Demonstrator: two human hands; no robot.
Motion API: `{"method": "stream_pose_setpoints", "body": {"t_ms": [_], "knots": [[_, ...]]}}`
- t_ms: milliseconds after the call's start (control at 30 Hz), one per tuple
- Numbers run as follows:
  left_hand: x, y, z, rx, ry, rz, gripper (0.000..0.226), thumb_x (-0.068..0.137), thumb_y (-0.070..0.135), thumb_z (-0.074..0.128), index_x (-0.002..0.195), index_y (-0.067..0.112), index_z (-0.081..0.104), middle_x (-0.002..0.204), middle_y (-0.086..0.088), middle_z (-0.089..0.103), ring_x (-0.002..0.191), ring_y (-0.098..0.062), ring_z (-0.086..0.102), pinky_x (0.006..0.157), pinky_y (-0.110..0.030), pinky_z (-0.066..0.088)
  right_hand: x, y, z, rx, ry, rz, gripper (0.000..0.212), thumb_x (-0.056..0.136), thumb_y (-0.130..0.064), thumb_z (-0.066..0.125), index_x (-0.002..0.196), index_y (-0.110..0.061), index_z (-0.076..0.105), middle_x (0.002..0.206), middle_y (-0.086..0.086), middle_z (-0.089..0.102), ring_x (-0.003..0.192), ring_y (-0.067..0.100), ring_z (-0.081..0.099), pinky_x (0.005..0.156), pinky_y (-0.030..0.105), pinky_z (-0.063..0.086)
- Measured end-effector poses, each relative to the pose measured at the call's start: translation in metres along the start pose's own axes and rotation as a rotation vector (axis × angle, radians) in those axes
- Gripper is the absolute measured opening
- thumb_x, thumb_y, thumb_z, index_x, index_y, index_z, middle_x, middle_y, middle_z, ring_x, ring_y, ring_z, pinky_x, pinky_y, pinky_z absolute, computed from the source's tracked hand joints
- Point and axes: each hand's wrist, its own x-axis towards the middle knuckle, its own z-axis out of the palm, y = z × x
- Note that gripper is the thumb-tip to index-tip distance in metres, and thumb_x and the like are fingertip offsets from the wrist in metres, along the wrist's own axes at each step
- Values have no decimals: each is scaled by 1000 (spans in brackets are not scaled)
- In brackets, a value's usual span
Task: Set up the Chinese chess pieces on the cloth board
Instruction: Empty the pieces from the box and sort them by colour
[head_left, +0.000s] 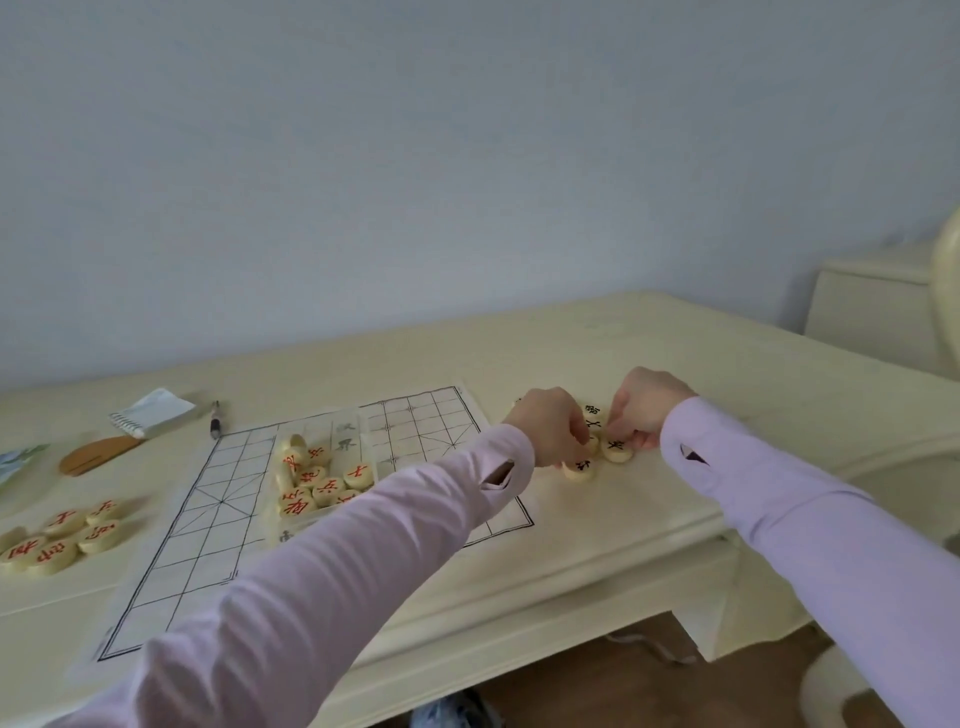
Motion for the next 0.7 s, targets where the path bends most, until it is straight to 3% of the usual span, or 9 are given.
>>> {"method": "stream_pose_setpoints", "body": {"t_ms": [100,167,267,367,467,533,600,700], "knots": [[-4,-3,-10,5,55,25,21,84,12,64,103,9,69,93,-5,65,63,-15,58,68,-25,51,-3,-10,-3,-29,145,0,22,72,-14,70,93,-10,71,89,12,71,84,29,69,79,33,56],[-10,-10,-22,7,110,33,20,85,12,64,104,10,69,98,-6,67,73,-15,57,73,-24,51,-6,-20,-3,21,198,-41,17,76,-18,70,91,-10,71,88,11,70,80,30,68,77,32,56],[-23,-27,-41,-48,130,6,15,86,13,62,99,11,70,88,-3,67,60,-9,58,61,-15,50,-14,-40,4,113,223,-158,11,81,-23,66,83,-14,71,76,5,68,59,25,63,68,26,52],[-42,-48,-65,-62,169,-30,14,87,15,61,98,11,69,75,3,65,54,-1,57,52,-8,48,-26,-66,16,263,158,-318,14,83,-25,67,88,-13,71,77,5,70,59,20,62,66,28,55],[-65,-75,-99,-75,218,-115,11,87,14,62,96,10,68,72,1,66,53,-4,59,51,-11,49,-39,-98,30,359,14,-463,13,83,-20,68,93,-11,69,75,5,68,61,14,60,54,16,50],[-80,-95,-119,18,128,-190,10,85,16,67,94,13,69,77,0,69,62,-9,64,59,-15,53,-44,-118,40,353,-50,-556,16,81,-17,71,95,-9,70,73,4,67,64,15,61,57,15,50],[-94,-110,-130,164,-27,-266,14,79,23,73,92,22,70,86,3,71,75,-13,68,76,-26,56,-48,-136,48,312,-89,-627,19,78,-17,74,96,-11,71,74,-1,66,70,14,61,67,20,49],[-116,-119,-135,355,-213,-334,25,73,32,77,97,28,71,93,12,70,93,-10,65,93,-31,47,-55,-163,61,194,-143,-730,24,76,-18,76,99,-15,73,87,-2,69,76,6,60,75,17,47]]}}
